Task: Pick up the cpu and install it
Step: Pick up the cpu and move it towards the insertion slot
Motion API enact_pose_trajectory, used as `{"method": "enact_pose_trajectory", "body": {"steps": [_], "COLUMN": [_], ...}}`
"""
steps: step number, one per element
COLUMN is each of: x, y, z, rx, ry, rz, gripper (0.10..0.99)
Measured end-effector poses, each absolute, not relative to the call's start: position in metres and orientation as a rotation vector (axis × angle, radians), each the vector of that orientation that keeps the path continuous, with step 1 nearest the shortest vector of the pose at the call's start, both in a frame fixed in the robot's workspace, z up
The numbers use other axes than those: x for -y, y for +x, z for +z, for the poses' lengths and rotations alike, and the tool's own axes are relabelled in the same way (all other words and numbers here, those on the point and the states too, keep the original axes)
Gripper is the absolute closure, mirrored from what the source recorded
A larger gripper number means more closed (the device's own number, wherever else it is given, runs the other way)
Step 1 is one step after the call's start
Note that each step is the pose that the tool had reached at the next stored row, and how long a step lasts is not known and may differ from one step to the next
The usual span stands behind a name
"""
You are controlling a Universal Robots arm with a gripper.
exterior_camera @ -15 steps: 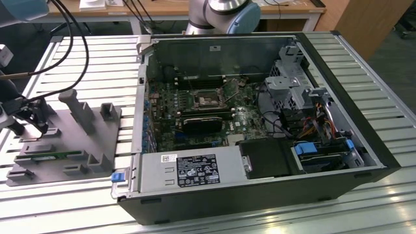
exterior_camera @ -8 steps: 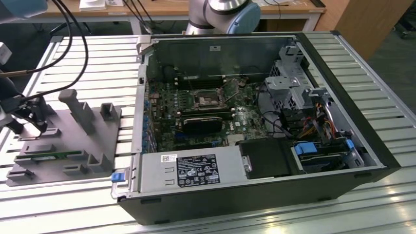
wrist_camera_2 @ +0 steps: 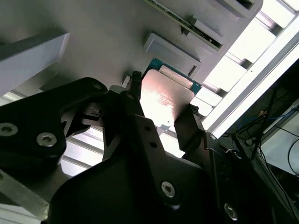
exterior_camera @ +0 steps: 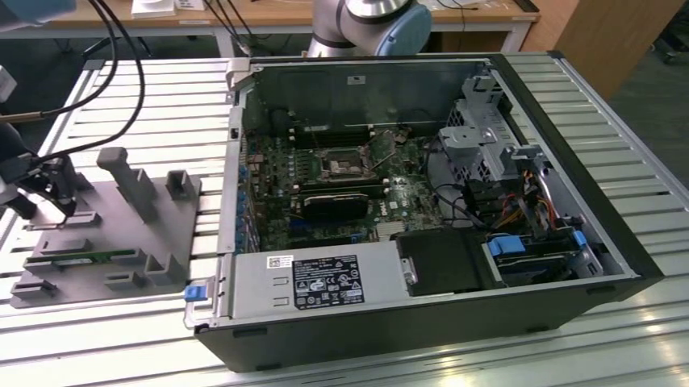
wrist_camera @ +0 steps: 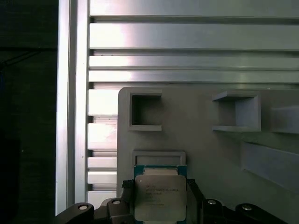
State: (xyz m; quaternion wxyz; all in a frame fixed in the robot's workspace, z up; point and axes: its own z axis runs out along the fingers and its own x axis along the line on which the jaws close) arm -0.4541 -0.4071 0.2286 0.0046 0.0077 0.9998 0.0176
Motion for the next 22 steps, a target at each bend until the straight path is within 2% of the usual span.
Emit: {"method": "enact_pose_trajectory", "body": {"steps": [22], "x": [0.405], "y": [-0.454], "z": [0.242], "rx": [-3.132], "ry": [0.024], "rz": [0.055], "gripper": [0.553]}}
